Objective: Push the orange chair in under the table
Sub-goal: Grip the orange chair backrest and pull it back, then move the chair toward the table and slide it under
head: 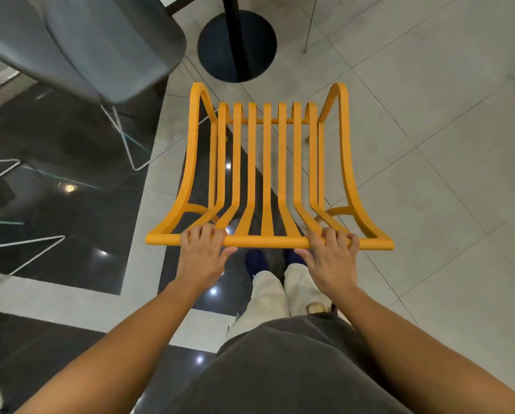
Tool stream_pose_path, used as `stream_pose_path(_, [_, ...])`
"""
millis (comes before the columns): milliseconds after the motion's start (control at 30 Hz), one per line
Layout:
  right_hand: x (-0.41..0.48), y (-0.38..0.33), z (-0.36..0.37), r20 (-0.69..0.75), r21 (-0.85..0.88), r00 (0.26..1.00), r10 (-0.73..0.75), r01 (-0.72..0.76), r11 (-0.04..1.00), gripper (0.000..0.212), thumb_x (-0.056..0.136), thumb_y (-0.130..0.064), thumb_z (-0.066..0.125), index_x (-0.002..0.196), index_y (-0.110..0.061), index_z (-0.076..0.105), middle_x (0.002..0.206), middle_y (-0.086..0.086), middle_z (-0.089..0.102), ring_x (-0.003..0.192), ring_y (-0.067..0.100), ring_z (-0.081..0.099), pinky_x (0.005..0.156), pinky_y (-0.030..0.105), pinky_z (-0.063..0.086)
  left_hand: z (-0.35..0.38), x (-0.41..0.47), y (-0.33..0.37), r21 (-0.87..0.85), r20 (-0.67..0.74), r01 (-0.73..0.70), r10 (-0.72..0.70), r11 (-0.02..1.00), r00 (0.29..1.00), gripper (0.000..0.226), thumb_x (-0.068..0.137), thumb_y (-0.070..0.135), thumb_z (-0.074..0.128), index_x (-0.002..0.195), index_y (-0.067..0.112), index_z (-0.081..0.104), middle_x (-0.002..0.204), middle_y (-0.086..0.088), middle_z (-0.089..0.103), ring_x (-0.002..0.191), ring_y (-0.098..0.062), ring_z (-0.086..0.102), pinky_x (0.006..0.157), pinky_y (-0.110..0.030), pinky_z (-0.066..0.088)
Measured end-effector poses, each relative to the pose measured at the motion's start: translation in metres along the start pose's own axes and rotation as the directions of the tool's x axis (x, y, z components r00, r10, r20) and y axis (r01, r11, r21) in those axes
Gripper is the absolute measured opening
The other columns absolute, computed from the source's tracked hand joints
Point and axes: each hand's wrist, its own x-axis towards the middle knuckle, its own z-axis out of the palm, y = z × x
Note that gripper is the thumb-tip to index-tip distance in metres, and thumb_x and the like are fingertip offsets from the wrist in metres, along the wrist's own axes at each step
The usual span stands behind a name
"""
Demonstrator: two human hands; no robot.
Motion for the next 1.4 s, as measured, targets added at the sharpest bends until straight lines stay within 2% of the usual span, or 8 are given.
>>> stream_pose_path(233, [0.018,0.004,0.001,-0.075,0.048,0.996,0.038,-0.034,0.998,0.054,0.094,-0.062,0.028,0.111,-0.023,0.06,0.109,0.009,0.06,0.103,0.031,0.049,0.096,0.052,0.029,0.001,0.019,-0.003,0.008,-0.018,-0.018,0.018,1.0,1.0,0.043,0.094,0.054,0.042,0.107,0.016,0.058,0.103,-0.01,0.06,0.093,-0.031,0.051,0.084,-0.05,0.041])
stream_pose_path(767, [0.126,0.025,-0.038,-0.121,0.059,0.993,0.017,-0.01,0.998,0.048,0.091,-0.057,0.047,0.104,-0.012,0.059,0.105,0.014,0.059,0.099,0.037,0.05,0.094,0.056,0.033,-0.022,0.126,-0.008,-0.055,-0.038,-0.013,0.011,0.998,0.999,0.04,0.094,0.05,0.043,0.109,0.017,0.058,0.106,-0.009,0.058,0.096,-0.03,0.048,0.087,-0.051,0.038])
stream_pose_path(1000, [0.199,0.041,-0.055,-0.132,0.051,0.991,-0.019,0.026,0.998,0.054,0.092,-0.06,0.038,0.105,-0.011,0.058,0.104,0.014,0.057,0.098,0.036,0.049,0.092,0.057,0.034,-0.035,0.197,-0.016,-0.072,-0.024,-0.015,0.013,0.997,1.0,0.041,0.096,0.05,0.038,0.117,0.019,0.055,0.113,-0.008,0.055,0.102,-0.028,0.046,0.092,-0.051,0.035])
stream_pose_path(1133, [0.243,0.048,-0.067,-0.157,0.072,0.987,-0.034,0.046,0.996,0.054,0.091,-0.059,0.04,0.102,-0.009,0.058,0.101,0.015,0.056,0.095,0.036,0.048,0.092,0.057,0.033,-0.042,0.239,-0.019,-0.074,-0.031,0.005,-0.007,0.997,0.999,0.042,0.095,0.05,0.038,0.116,0.019,0.056,0.111,-0.008,0.055,0.1,-0.029,0.047,0.091,-0.051,0.036])
stream_pose_path(1400, [0.337,0.061,-0.089,-0.144,0.077,0.986,-0.086,0.097,0.992,0.059,0.092,-0.064,0.032,0.106,-0.013,0.057,0.104,0.011,0.057,0.097,0.032,0.048,0.094,0.055,0.031,-0.059,0.32,-0.028,-0.085,-0.039,0.06,-0.064,0.995,0.997,0.04,0.094,0.05,0.044,0.114,0.018,0.057,0.108,-0.008,0.055,0.097,-0.029,0.046,0.088,-0.051,0.037])
